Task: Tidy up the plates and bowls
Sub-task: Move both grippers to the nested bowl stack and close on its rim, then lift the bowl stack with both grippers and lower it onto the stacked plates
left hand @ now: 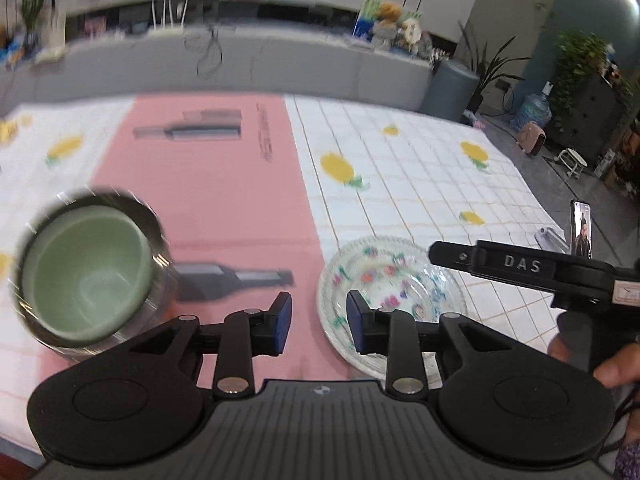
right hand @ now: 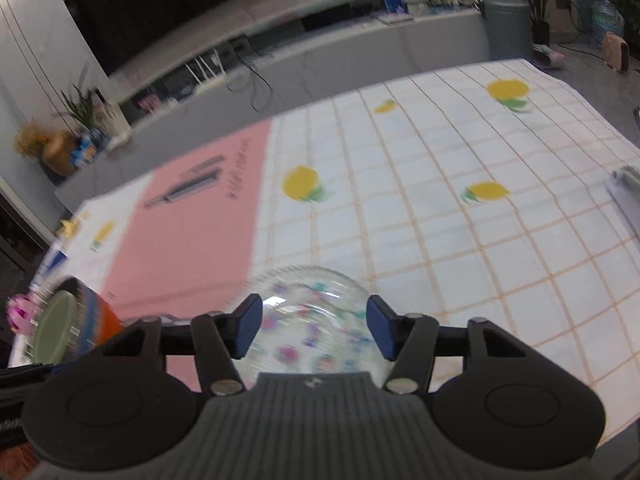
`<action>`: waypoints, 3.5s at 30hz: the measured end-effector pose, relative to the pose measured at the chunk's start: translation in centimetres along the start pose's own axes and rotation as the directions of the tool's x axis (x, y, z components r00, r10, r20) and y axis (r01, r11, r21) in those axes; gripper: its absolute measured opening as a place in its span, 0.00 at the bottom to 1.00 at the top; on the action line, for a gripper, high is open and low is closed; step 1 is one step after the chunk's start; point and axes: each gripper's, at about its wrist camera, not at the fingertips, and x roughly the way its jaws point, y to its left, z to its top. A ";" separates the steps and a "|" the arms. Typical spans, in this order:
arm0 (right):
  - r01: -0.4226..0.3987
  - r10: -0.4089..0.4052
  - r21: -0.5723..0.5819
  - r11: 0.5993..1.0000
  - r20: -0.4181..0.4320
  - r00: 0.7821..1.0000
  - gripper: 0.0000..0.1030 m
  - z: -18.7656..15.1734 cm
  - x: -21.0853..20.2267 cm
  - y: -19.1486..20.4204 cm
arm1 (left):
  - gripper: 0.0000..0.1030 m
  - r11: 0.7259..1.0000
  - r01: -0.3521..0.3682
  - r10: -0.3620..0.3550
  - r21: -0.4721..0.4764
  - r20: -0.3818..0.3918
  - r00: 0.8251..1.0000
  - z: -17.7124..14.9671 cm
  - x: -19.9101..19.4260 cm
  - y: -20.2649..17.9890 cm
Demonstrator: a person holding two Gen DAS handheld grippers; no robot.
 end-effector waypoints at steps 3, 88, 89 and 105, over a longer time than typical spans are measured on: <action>-0.066 0.066 0.011 0.998 0.044 0.997 0.65 0.2 -0.7 1.7 | 0.39 0.999 -0.039 0.037 0.036 0.066 0.997 0.8 -2.8 1.0; -0.347 0.409 0.239 0.907 -0.300 0.862 0.47 -1.6 8.2 11.4 | 0.46 0.894 0.049 -0.033 -0.445 0.043 0.999 -0.6 -1.6 15.0; -0.348 0.410 0.241 0.906 -0.293 0.864 0.47 -1.4 7.8 10.9 | 0.46 0.896 0.054 -0.039 -0.440 0.044 0.998 -0.4 -1.6 14.3; -0.276 0.342 0.304 0.912 -0.191 0.920 0.47 0.8 2.6 -0.8 | 0.46 0.924 0.160 -0.177 -0.348 -0.016 0.984 1.6 3.5 4.4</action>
